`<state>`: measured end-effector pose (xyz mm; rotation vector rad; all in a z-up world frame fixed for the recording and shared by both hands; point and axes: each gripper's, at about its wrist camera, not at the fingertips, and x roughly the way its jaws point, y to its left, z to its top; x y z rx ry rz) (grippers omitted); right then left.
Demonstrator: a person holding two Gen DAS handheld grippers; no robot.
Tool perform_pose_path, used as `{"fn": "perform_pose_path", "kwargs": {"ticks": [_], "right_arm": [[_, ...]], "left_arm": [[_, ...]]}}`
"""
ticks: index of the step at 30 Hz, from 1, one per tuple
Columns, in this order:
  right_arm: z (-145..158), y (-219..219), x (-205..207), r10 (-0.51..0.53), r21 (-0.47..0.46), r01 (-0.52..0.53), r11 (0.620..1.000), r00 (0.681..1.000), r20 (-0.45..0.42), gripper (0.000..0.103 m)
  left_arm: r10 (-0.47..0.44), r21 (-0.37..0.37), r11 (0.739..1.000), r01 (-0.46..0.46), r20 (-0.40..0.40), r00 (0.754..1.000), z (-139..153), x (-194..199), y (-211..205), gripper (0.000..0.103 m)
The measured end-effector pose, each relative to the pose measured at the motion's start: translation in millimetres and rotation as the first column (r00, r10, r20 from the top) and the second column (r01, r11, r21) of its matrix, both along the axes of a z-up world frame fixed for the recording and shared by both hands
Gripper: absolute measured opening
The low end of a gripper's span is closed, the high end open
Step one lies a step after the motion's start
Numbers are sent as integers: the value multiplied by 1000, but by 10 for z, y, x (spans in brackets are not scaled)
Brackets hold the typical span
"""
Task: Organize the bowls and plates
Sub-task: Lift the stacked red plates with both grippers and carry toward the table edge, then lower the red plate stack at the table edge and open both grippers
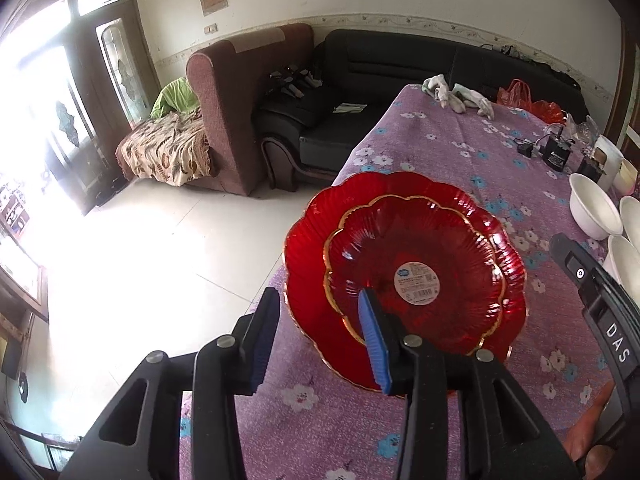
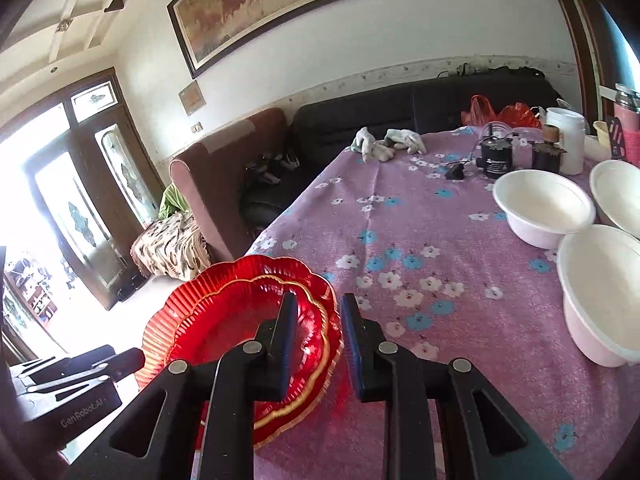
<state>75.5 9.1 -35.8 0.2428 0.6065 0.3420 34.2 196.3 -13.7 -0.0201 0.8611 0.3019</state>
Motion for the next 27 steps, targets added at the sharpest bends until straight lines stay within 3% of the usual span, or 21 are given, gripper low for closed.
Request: {"fn": "perform_pose_path", "kwargs": {"ticks": [7, 12, 18, 21, 27], "right_arm": [[-17, -256, -250, -20, 0, 20, 1000, 1000, 10, 25], [5, -556, -473, -46, 3, 46, 999, 999, 22, 24], [11, -1106, -753, -111, 4, 111, 994, 993, 37, 24], [-13, -1454, -884, -161, 0, 161, 987, 986, 44, 24], [-30, -1994, -930, -245, 47, 244, 969, 969, 19, 25]], "left_arm": [[-62, -27, 998, 62, -4, 998, -47, -109, -373, 41], [-128, -36, 991, 128, -12, 992, -66, -172, -784, 48], [-195, -27, 981, 194, -9, 981, -97, -253, -1291, 74], [-234, -11, 972, 233, -20, 972, -153, -255, -1549, 75], [-289, -51, 957, 286, -61, 955, -225, -137, -1893, 75]]}}
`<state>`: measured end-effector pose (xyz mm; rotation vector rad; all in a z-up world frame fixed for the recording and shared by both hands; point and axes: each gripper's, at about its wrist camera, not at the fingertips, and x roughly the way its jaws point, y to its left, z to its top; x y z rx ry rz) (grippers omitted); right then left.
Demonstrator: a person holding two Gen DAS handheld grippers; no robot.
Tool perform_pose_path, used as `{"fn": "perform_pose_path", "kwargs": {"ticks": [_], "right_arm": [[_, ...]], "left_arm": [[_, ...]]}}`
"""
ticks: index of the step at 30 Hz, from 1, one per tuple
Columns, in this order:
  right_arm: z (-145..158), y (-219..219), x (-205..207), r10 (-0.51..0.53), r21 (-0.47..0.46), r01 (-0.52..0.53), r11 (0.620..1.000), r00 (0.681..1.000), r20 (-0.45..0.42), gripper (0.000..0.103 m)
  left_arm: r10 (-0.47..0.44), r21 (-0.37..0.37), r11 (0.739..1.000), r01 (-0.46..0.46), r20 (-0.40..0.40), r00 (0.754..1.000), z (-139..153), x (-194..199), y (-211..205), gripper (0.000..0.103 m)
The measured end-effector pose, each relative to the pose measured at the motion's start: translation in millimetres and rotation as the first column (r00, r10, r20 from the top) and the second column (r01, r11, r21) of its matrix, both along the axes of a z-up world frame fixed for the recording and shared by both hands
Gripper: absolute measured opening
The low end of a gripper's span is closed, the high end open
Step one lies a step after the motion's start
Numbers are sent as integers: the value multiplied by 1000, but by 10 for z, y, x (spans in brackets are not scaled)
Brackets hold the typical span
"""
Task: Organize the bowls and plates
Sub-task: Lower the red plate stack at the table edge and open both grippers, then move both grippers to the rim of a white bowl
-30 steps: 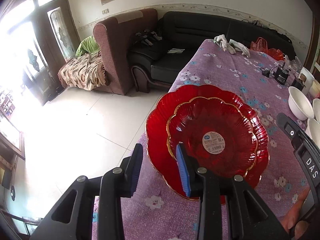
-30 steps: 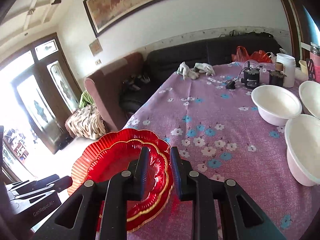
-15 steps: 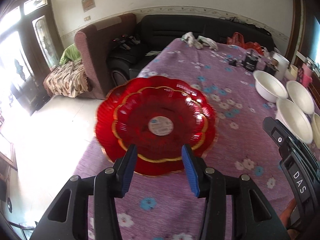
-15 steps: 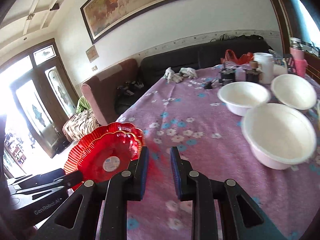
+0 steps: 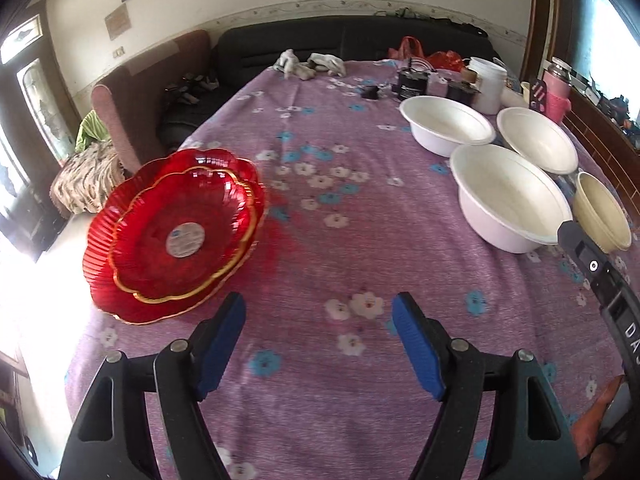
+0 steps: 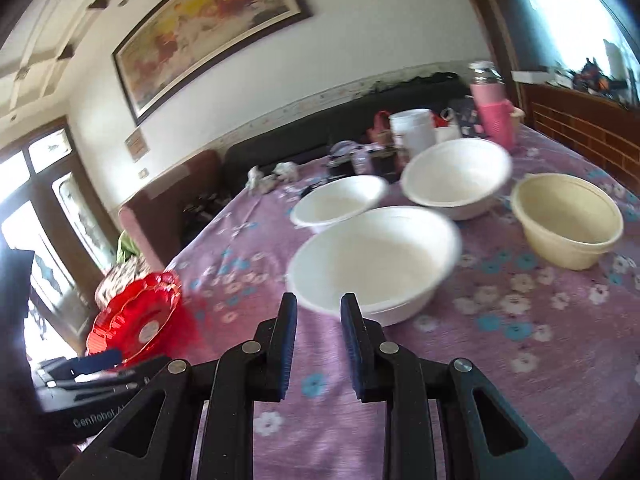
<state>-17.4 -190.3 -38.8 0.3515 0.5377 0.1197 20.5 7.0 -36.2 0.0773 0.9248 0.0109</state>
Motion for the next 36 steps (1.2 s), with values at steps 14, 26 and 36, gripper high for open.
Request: {"fn": "perform_pose_path", "kwargs": {"ticks": [14, 26, 36], "right_arm": [[220, -344, 244, -31, 15, 30, 999, 999, 20, 29], [429, -475, 918, 8, 30, -7, 1000, 1000, -30, 38], [427, -709, 1786, 164, 236, -115, 965, 966, -201, 43]], "left_arm": [[-7, 3, 1000, 7, -5, 1000, 80, 372, -230, 75], [27, 12, 1000, -27, 38, 999, 349, 1089, -301, 75], [46, 30, 999, -46, 11, 999, 436, 1854, -359, 80]]}}
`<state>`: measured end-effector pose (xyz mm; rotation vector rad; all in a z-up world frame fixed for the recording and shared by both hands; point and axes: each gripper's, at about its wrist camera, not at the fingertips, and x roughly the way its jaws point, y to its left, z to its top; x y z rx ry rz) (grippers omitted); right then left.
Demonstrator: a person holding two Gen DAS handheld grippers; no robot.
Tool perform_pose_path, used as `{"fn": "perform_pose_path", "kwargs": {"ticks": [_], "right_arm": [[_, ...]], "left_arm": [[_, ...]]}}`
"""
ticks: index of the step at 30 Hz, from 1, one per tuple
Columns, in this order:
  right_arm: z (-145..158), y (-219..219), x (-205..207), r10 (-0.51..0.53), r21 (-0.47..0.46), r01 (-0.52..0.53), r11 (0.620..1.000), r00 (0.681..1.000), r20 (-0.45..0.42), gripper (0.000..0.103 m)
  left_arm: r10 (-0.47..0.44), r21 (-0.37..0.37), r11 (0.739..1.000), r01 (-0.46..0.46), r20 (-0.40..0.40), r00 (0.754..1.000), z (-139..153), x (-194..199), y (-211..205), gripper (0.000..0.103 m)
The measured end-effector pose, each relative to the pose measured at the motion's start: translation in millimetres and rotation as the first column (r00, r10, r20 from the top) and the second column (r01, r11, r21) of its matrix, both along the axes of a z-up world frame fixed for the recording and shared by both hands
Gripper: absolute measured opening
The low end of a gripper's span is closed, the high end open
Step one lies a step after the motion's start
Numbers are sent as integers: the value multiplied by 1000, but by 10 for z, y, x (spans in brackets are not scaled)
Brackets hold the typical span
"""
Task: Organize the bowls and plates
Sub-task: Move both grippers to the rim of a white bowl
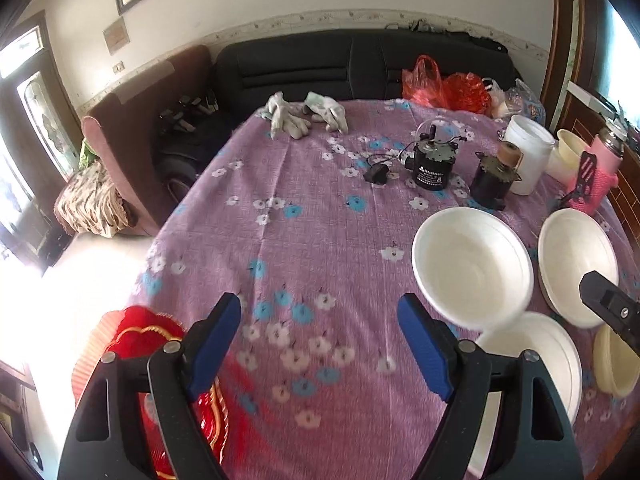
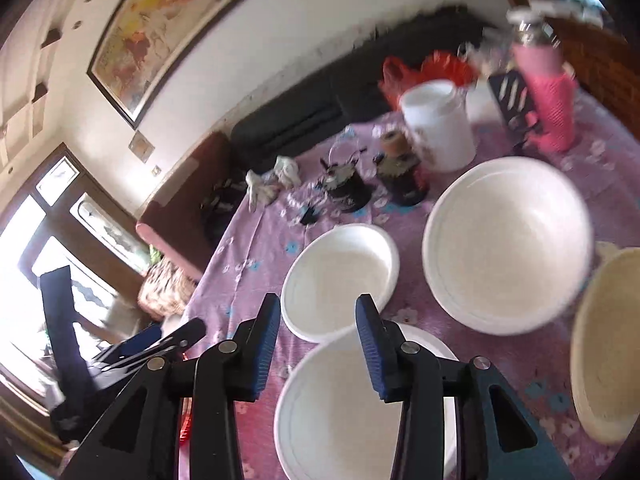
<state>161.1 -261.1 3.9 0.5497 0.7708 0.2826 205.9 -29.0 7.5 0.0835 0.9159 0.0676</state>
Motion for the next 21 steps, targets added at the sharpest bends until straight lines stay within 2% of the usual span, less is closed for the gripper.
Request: {"fn": "perform_pose_path", "kwargs": {"ticks": [7, 15, 21], "right_arm": [[-61, -1, 309, -1, -1, 1, 1000, 998, -67, 43], [-340, -34, 510, -38, 14, 41, 999, 986, -165, 43], [-431, -58, 561, -66, -4, 67, 998, 976, -208, 43]], "left_arm": [[23, -57, 998, -26, -48, 999, -160, 266, -20, 80], [28, -74, 997, -38, -137, 990, -415, 515, -74, 80], [18, -85, 996, -33, -163, 986, -500, 594, -128, 80]]}}
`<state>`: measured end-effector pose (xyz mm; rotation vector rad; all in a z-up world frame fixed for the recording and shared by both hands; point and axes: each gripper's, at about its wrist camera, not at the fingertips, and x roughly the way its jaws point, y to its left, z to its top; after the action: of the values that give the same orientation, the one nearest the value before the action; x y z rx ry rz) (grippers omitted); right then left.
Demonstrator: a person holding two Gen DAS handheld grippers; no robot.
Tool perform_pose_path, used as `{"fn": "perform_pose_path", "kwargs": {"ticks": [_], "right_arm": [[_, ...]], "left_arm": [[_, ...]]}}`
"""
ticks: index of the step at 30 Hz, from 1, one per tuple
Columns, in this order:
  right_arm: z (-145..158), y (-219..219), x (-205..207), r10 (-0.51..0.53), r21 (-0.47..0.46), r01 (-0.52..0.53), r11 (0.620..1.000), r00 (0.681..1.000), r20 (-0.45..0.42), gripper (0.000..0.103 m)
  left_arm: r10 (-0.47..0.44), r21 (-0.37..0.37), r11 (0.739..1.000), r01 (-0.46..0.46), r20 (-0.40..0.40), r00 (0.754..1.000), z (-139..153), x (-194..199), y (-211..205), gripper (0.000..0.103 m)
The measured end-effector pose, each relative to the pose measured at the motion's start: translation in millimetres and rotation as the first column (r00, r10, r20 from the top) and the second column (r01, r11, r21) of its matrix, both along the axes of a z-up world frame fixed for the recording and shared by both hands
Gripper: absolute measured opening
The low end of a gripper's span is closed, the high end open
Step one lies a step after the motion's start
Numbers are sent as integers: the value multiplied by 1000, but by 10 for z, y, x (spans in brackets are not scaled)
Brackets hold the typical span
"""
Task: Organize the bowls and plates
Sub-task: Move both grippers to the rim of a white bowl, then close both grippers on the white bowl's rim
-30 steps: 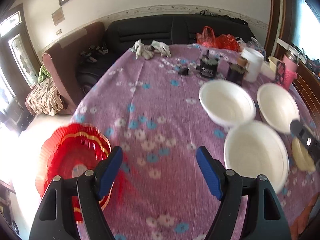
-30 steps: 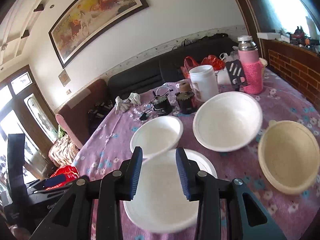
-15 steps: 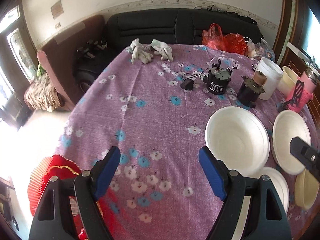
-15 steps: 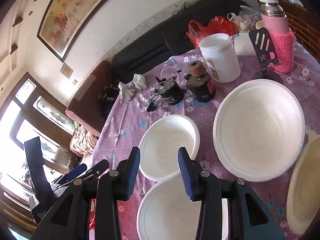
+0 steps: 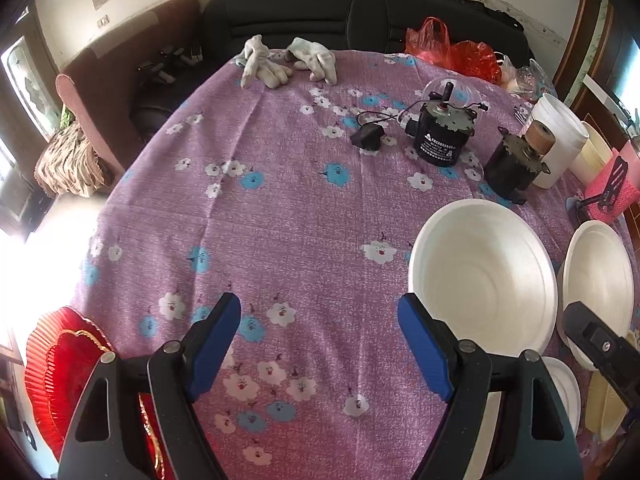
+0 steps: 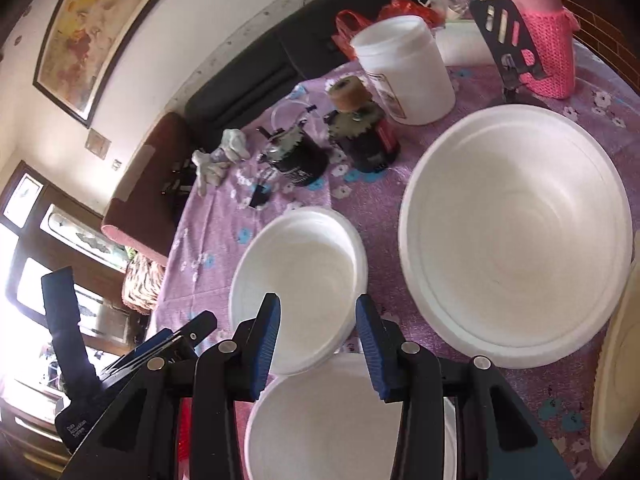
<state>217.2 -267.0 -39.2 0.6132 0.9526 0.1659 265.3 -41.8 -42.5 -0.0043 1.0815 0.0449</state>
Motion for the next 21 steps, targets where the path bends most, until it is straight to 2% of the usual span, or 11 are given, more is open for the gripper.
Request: {"fn": "perform_pose_path", "kwargs": {"ticks": [7, 11, 17, 18, 21], "right_arm": [[-127, -13, 93, -5, -9, 5, 1000, 998, -66, 43], [-208, -25, 173, -10, 33, 13, 999, 996, -91, 43], [-252, 6, 202, -24, 42, 27, 999, 996, -88, 43], [-247, 10, 200, -28, 40, 31, 999, 996, -81, 42], [-226, 25, 197, -28, 26, 30, 999, 998, -62, 26]], "left_arm": [[-40, -62, 997, 36, -64, 997, -111, 143, -96, 80], [-72, -107, 992, 62, -102, 992, -160, 228, -153, 80], [-124, -213, 972, 95, -128, 984, -180, 275, -199, 80], [-127, -224, 970, 95, -130, 983, -180, 270, -192, 80], [-138, -244, 964, 107, -113, 984, -167, 260, -207, 80]]}}
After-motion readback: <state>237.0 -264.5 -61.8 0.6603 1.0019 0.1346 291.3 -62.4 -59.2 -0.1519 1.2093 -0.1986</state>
